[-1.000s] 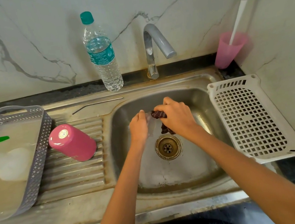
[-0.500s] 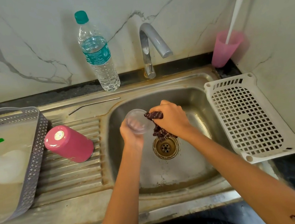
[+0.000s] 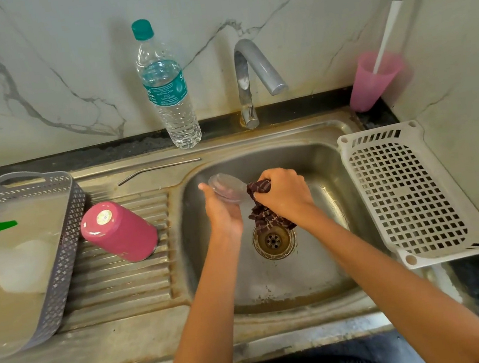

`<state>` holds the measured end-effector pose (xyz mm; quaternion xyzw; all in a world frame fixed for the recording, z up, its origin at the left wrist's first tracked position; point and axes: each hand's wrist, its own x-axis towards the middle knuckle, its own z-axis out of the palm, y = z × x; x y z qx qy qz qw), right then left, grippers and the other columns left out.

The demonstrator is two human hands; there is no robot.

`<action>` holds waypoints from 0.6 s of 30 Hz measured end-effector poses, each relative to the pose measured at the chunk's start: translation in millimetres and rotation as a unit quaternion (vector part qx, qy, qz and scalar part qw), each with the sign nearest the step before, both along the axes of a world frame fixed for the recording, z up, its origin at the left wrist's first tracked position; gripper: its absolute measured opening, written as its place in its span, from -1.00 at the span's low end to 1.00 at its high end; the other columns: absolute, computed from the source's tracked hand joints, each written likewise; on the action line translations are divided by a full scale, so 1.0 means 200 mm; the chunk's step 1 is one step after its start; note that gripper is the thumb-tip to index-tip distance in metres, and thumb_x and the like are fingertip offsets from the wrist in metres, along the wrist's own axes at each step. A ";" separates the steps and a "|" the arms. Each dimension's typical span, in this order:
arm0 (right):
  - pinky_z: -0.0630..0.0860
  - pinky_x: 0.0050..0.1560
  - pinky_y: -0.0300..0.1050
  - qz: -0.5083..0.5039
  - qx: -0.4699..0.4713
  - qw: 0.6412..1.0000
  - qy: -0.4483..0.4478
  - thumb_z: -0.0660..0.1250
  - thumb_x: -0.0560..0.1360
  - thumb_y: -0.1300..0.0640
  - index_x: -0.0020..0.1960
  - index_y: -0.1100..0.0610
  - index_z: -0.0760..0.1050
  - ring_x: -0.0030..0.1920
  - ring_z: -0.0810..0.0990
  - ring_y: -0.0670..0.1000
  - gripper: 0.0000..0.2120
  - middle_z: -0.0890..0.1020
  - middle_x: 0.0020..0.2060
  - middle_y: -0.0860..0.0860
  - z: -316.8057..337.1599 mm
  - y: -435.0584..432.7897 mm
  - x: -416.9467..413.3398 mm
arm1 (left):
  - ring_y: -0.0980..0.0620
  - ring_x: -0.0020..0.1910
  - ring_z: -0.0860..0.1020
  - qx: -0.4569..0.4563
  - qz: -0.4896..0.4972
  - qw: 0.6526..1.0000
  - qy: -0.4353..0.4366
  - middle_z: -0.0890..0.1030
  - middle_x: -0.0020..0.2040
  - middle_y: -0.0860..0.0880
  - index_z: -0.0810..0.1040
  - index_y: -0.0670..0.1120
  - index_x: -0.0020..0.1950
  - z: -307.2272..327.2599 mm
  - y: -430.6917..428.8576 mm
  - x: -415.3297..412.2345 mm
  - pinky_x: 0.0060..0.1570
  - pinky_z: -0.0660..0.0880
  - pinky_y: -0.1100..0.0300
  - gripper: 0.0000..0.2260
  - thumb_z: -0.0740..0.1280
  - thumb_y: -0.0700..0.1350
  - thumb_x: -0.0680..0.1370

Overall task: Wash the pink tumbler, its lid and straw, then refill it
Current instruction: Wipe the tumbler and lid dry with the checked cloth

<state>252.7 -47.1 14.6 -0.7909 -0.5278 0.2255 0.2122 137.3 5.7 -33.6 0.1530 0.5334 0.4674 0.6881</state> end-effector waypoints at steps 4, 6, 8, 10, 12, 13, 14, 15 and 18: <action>0.50 -0.10 -0.13 0.039 0.015 0.999 0.029 0.42 0.41 0.02 -0.04 -0.02 0.63 -0.07 0.60 0.01 -0.86 0.65 -0.14 -0.05 0.00 0.00 0.01 | -0.04 0.16 0.55 0.017 -0.021 1.000 0.005 0.60 0.03 -0.09 0.50 -0.14 0.25 -0.05 0.00 0.01 0.35 0.38 0.08 -0.51 -0.01 0.18 0.67; 0.49 -0.06 -0.11 0.064 0.031 0.997 0.028 0.43 0.41 0.00 -0.01 -0.04 0.64 -0.05 0.59 0.01 -0.84 0.63 -0.12 -0.05 0.00 0.00 -0.01 | -0.05 0.24 0.51 0.030 -0.076 0.996 0.028 0.59 0.10 -0.10 0.50 -0.13 0.21 -0.05 -0.04 0.03 0.22 0.45 0.09 -0.53 0.03 0.21 0.66; 0.48 -0.06 -0.12 0.046 0.054 0.997 0.030 0.42 0.42 -0.02 0.01 -0.05 0.63 -0.05 0.58 0.01 -0.83 0.62 -0.10 -0.04 0.01 0.01 -0.03 | -0.08 0.23 0.51 0.050 -0.128 0.989 0.046 0.57 0.13 -0.14 0.46 -0.14 0.20 -0.06 -0.06 0.05 0.16 0.46 0.05 -0.54 0.08 0.22 0.63; 0.46 -0.08 -0.15 0.017 0.083 0.995 0.043 0.40 0.44 -0.03 0.03 -0.05 0.63 -0.05 0.58 0.00 -0.81 0.61 -0.08 -0.03 0.01 0.01 -0.03 | -0.12 0.22 0.54 0.071 -0.143 0.985 0.069 0.59 0.17 -0.20 0.42 -0.21 0.27 -0.06 -0.06 0.05 0.21 0.45 -0.04 -0.54 0.07 0.15 0.66; 0.46 -0.10 -0.15 0.020 0.085 0.995 0.043 0.39 0.45 -0.04 0.06 -0.06 0.63 -0.07 0.57 -0.01 -0.79 0.59 -0.11 -0.04 -0.01 -0.01 -0.04 | -0.13 0.20 0.56 0.070 -0.144 0.985 0.063 0.58 0.16 -0.21 0.42 -0.20 0.26 -0.06 -0.05 0.05 0.19 0.47 -0.03 -0.58 0.07 0.13 0.67; 0.45 -0.12 -0.14 0.029 0.076 0.996 0.037 0.38 0.45 -0.05 0.06 -0.06 0.63 -0.08 0.57 0.00 -0.79 0.57 -0.12 -0.03 -0.02 -0.02 -0.05 | -0.10 0.16 0.55 0.061 -0.137 0.987 0.055 0.57 0.12 -0.18 0.42 -0.15 0.21 -0.06 -0.04 0.04 0.13 0.48 0.02 -0.62 0.08 0.14 0.67; 0.44 -0.13 -0.14 0.036 0.064 0.997 0.032 0.38 0.45 -0.06 0.05 -0.07 0.64 -0.09 0.57 0.02 -0.80 0.56 -0.14 -0.03 -0.03 -0.04 -0.06 | -0.06 0.14 0.53 0.055 -0.130 0.988 0.056 0.54 0.10 -0.14 0.41 -0.11 0.17 -0.06 -0.02 0.04 0.10 0.47 0.06 -0.65 0.08 0.14 0.66; 0.42 -0.16 -0.15 0.036 0.055 0.997 0.030 0.37 0.45 -0.07 0.03 -0.07 0.64 -0.10 0.57 0.02 -0.81 0.55 -0.16 -0.03 -0.04 -0.05 -0.06 | -0.03 0.15 0.51 0.056 -0.130 0.988 0.064 0.53 0.11 -0.11 0.41 -0.09 0.14 -0.06 -0.02 0.05 0.12 0.45 0.07 -0.67 0.09 0.15 0.66; 0.42 -0.18 -0.15 0.001 0.052 0.997 0.049 0.38 0.43 -0.09 -0.06 -0.07 0.65 -0.12 0.58 -0.01 -0.84 0.59 -0.18 -0.06 -0.04 -0.05 -0.06 | 0.04 0.09 0.50 0.087 -0.170 0.976 0.104 0.52 0.04 -0.03 0.42 -0.03 0.02 -0.06 -0.03 0.04 0.18 0.41 0.07 -0.74 0.10 0.12 0.66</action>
